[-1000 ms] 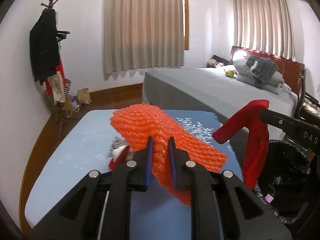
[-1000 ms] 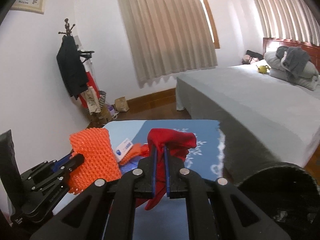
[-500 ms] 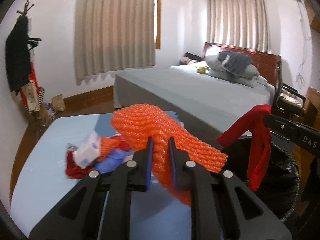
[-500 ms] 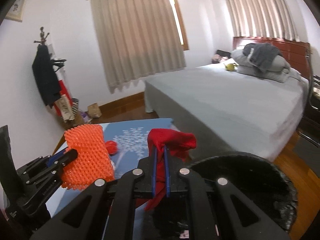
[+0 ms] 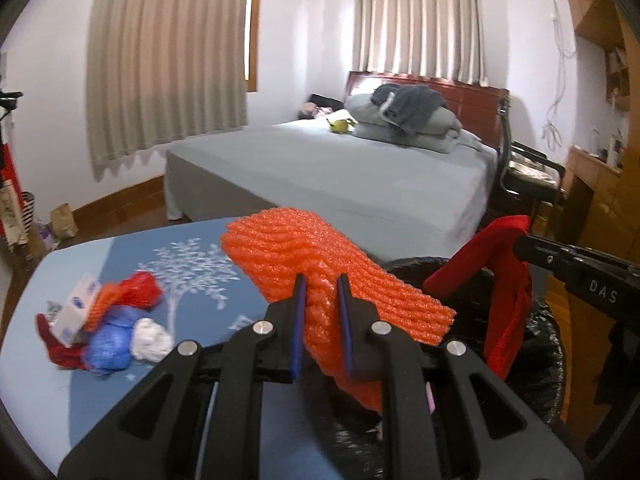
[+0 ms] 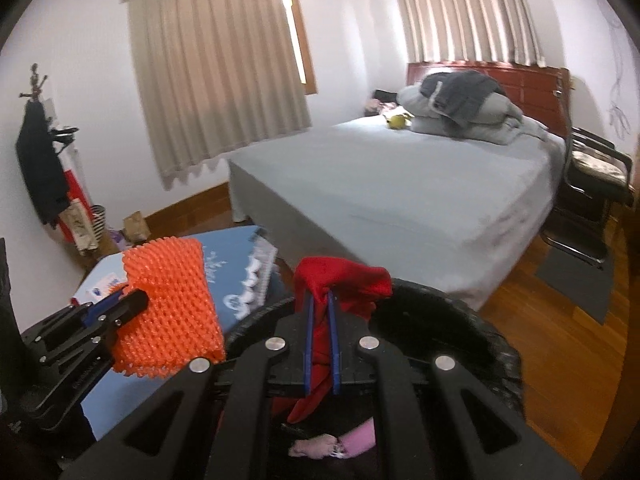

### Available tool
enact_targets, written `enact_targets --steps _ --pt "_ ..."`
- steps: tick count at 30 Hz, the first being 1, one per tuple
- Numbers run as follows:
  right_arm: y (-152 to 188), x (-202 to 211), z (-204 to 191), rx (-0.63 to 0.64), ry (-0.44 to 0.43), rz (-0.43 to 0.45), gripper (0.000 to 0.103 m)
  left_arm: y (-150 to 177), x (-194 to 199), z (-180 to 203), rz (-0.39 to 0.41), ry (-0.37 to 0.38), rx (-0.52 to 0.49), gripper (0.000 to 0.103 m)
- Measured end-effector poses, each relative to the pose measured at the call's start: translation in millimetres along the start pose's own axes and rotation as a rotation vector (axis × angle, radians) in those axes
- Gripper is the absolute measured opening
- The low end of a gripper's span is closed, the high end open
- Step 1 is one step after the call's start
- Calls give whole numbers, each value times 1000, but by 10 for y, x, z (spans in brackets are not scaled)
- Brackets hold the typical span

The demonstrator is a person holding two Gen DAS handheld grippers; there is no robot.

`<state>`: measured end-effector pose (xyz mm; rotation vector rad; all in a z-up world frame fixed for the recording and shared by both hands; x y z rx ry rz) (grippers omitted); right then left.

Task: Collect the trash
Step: 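Carry the orange net and red cloth over the bin and release both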

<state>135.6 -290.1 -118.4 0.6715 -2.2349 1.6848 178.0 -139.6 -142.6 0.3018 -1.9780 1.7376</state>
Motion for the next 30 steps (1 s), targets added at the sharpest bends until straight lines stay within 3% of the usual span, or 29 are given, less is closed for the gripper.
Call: enact_targets --steps 5,8,10,11,17,19,21,24,30 --pt "88 45 217 -23 48 -14 7 88 -139 265 -38 59 -19 15" --pt "140 45 309 -37 74 -30 7 127 -214 411 -62 97 -33 21" --pt "168 51 350 -43 82 -39 10 148 -243 452 -74 112 -30 45" --pt "181 51 379 -45 87 -41 11 161 -253 441 -79 122 -23 50" --pt "202 76 441 -57 110 -34 41 212 -247 270 -77 81 -9 62" --pt "194 84 435 -57 117 -23 56 218 -223 151 -69 48 -6 70" --pt "177 100 415 -61 131 -6 84 202 -189 60 -62 19 -5 77" --pt "130 97 343 -64 131 21 97 188 -150 -156 -52 -36 6 87" --pt "56 -76 1 -40 62 27 97 198 -27 -677 -40 -146 48 90"
Point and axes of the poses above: each gripper's, at about its wrist camera, not at the fingertips, and x roughly against the way its jaws point, z to its right, y to its underside, the point moved 6 cm from there along -x, roughly the way its jaws point, and after that the axes turned 12 degrees about -y, right-handed, at the moved point
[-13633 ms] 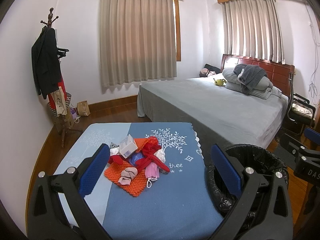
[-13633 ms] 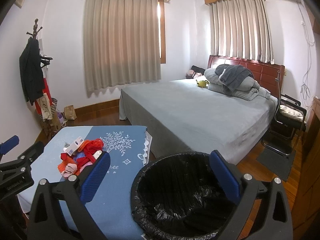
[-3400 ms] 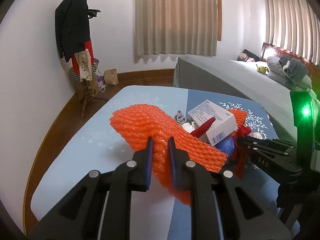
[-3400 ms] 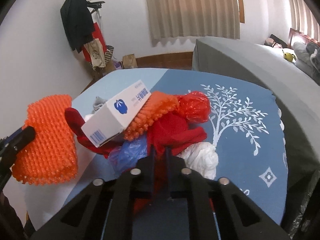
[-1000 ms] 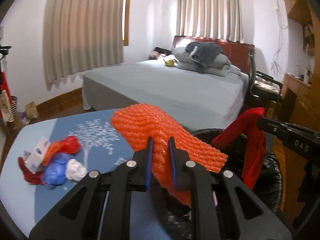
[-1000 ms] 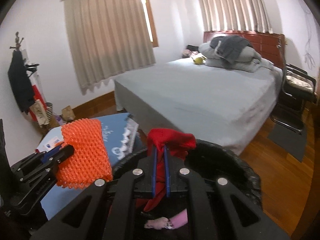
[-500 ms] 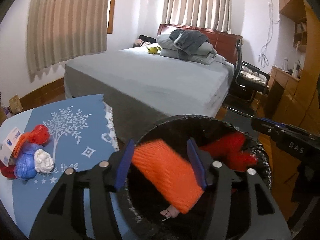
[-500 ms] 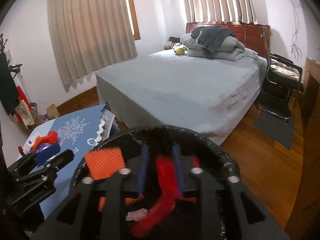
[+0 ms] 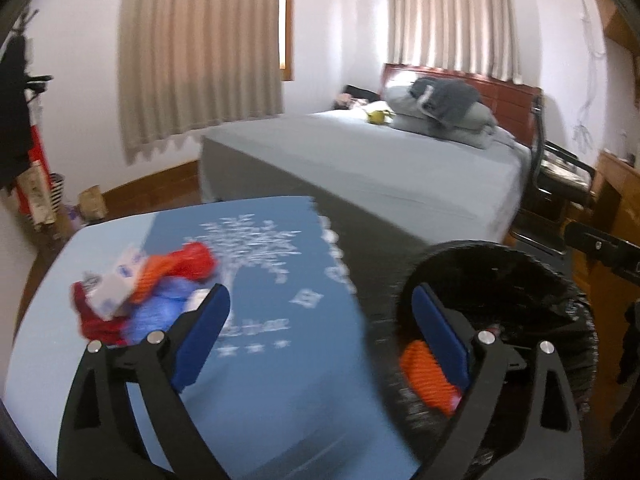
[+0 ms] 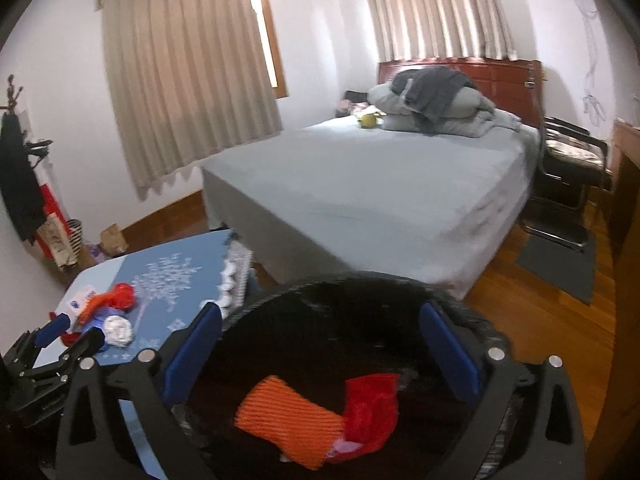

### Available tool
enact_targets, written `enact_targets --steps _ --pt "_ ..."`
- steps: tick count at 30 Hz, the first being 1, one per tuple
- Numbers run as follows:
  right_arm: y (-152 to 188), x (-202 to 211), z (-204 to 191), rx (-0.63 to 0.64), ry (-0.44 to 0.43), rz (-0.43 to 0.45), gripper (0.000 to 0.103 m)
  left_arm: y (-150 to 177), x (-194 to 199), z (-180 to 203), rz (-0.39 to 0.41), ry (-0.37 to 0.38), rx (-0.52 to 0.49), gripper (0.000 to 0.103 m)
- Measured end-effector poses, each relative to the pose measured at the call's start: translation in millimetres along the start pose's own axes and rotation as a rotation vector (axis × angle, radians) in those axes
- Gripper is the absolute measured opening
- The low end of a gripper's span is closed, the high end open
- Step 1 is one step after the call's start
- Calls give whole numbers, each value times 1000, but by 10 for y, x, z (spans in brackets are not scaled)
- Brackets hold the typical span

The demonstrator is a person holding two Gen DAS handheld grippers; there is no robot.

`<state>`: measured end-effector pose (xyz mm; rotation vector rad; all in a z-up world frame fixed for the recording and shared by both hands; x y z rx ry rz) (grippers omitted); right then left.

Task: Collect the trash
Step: 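Carry the orange net and red cloth over the bin and release both, then grasp the white tissue ball with the right gripper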

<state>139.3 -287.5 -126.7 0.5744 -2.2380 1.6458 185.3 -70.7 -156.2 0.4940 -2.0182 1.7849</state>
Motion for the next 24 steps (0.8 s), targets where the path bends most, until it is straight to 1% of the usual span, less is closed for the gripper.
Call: enact_targets --steps 2,8,14,20,24 --pt "4 -79 -146 15 -29 -6 97 2 6 -210 1 -39 19 90" --pt "49 -418 -792 68 -145 -45 97 67 -6 -797 -13 -147 72 90" --pt "128 -775 -1372 114 -230 -77 97 179 -66 -1326 -37 -243 107 90" --pt "287 -1162 -1836 171 -274 -118 97 333 -184 -1782 -68 -318 137 90" --pt "415 -1393 -2058 194 -293 -152 97 411 -286 -1975 -87 -345 150 90"
Point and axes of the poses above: each gripper's, at about its wrist camera, not at the fingertips, and x roughly against the way its jaws point, z to its right, y to its underside, the point moved 6 cm from there along -x, roughly the way its jaws point, and after that the axes turned 12 degrees about -y, right-handed, at the moved point
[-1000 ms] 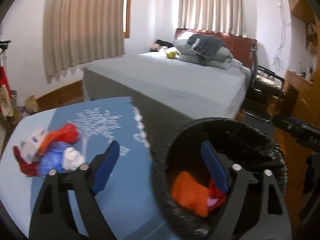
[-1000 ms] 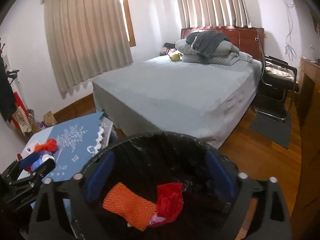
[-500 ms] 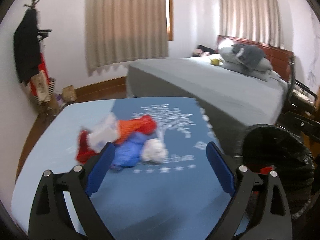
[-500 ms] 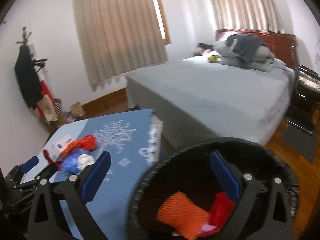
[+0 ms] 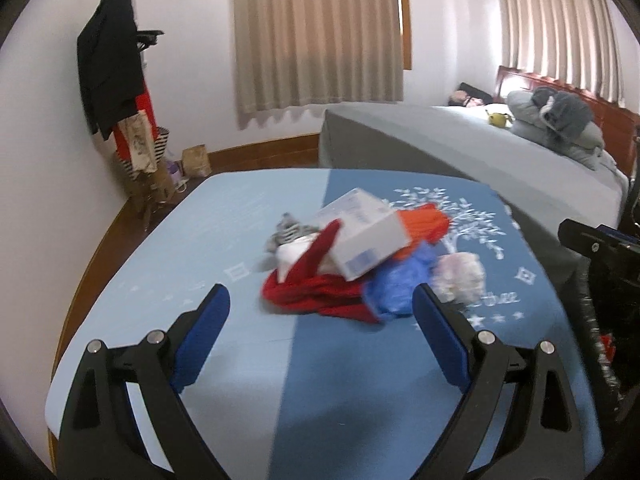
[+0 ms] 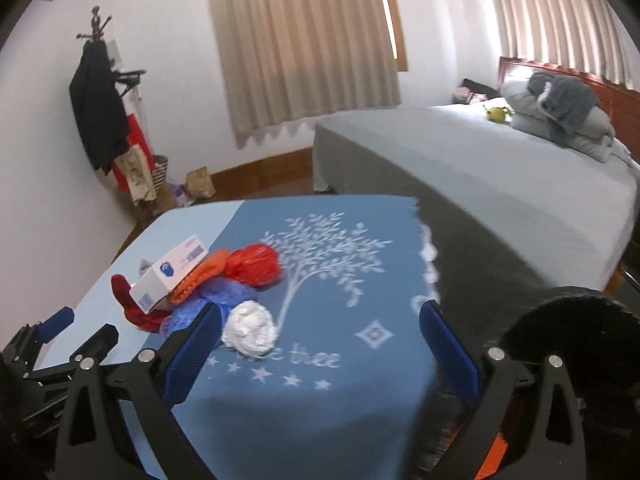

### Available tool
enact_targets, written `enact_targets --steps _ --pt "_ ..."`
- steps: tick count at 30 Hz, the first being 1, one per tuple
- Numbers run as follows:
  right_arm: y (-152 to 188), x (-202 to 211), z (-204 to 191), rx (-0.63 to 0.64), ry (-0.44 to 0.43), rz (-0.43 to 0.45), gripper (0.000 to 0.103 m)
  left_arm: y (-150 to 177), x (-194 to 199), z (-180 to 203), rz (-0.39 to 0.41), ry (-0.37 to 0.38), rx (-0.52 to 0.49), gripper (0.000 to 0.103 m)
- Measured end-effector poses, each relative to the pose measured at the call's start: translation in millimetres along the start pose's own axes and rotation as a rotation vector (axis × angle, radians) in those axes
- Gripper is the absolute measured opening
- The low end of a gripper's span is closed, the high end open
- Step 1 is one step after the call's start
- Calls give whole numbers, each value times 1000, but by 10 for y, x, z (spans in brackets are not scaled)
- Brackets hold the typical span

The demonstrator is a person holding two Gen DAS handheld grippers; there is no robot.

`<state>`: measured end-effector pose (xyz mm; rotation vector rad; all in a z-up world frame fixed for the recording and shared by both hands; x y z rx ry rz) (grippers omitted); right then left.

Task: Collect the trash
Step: 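Grasp the white tissue ball with the right gripper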

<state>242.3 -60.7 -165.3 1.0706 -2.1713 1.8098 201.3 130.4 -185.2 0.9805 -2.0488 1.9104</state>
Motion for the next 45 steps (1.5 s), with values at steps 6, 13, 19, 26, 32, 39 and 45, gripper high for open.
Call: enact_targets --steps 6,13,19,26,32,39,45 --pt "120 -408 -155 22 -19 -66 97 65 -207 -138 -26 -22 7 90" --pt "238 -738 -232 45 -23 -136 92 139 -310 -214 -46 -31 11 90" --pt "302 -923 -263 47 -35 -189 79 162 -349 -214 -53 -31 19 90" --pt "359 -1017 -360 59 -98 -239 53 155 -365 -215 -59 -29 26 90" --pt "379 -995 -407 55 -144 -246 31 148 -355 -171 -58 -20 26 90" --pt "270 -849 -346 44 -136 -209 27 64 -273 -89 -39 5 21 90" --pt "122 -743 -179 23 -107 -174 27 -83 -191 109 -10 63 17 90"
Point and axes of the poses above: each gripper's, at about its wrist camera, not at the fingertips, and x roughly against the way its jaws point, z to its right, y to its underside, the point moved 6 cm from there along -x, roughly the way its jaws point, and after that the axes turned 12 degrees about -y, right-handed, at the moved point
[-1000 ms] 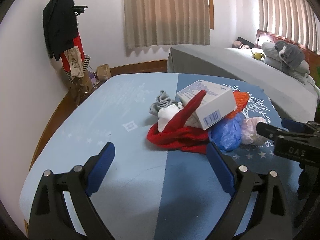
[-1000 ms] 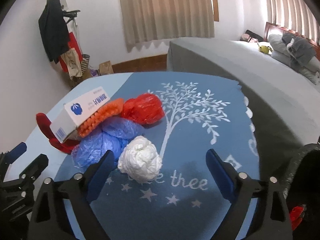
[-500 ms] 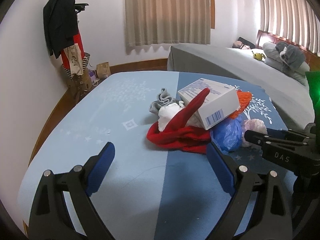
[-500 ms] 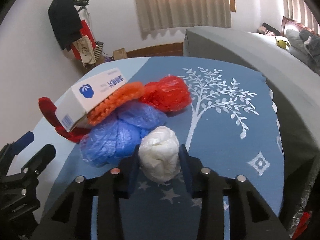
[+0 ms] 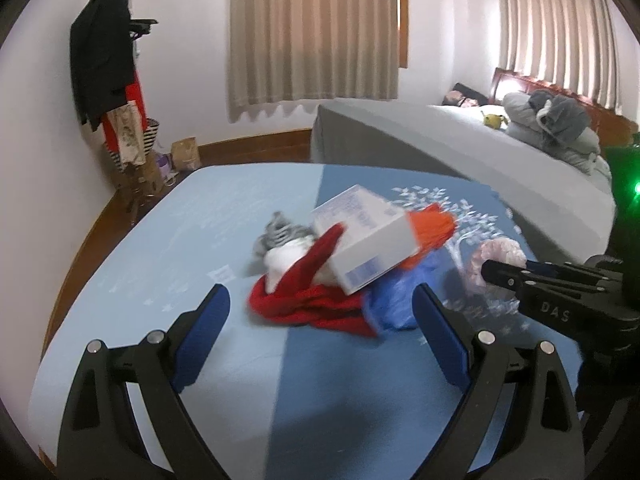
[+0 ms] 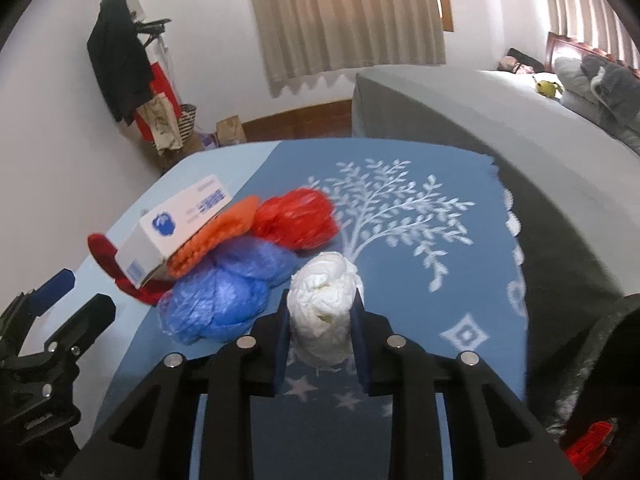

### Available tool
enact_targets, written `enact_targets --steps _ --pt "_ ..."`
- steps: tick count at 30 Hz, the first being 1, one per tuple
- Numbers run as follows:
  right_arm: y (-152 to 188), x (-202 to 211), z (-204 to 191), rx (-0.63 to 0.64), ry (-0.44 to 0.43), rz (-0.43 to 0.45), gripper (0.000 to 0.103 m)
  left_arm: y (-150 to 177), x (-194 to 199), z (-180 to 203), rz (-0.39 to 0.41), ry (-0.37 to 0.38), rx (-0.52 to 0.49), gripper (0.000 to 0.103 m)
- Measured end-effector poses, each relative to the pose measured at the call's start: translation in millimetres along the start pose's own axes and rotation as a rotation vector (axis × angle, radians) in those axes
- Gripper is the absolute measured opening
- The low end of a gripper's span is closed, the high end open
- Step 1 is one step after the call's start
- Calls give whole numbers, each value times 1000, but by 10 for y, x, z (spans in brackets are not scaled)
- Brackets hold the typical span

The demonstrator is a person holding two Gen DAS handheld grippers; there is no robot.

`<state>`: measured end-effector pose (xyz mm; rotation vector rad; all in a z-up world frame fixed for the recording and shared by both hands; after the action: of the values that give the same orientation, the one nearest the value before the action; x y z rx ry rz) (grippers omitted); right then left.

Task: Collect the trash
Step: 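Grasp the white tissue ball with the right gripper, then grasp the white medicine box with the left gripper and lift it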

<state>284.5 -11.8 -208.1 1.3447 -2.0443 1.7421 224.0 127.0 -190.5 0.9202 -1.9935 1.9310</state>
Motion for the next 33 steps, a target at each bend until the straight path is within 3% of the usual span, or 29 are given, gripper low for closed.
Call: enact_targets --steps 10,18,23,30,32,33 --pt "-140 57 100 11 19 38 27 -74 -48 199 -28 42 31 71" --pt "-109 47 159 -1 23 41 27 -103 -142 321 -66 81 57 72" --pt "-103 35 180 -1 24 38 27 -207 -246 305 -69 71 89 79" --pt "-86 21 184 -7 24 36 27 -258 -436 354 -93 64 91 80" --pt "-75 22 187 -9 24 34 27 -238 -484 345 -105 57 97 78" --pt "-71 22 187 -10 24 34 27 -228 -496 334 -107 55 101 69"
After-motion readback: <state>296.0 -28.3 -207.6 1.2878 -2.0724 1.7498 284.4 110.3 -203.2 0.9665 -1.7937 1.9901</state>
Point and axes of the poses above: each gripper's, at about its wrist camera, not at the fingertips, and x roughly against the way its jaws point, z to its right, y to its underside, the point moved 6 cm from there along -x, roughly the way its jaws point, and after that the axes turned 12 degrees about -y, right-handed, at the moved point
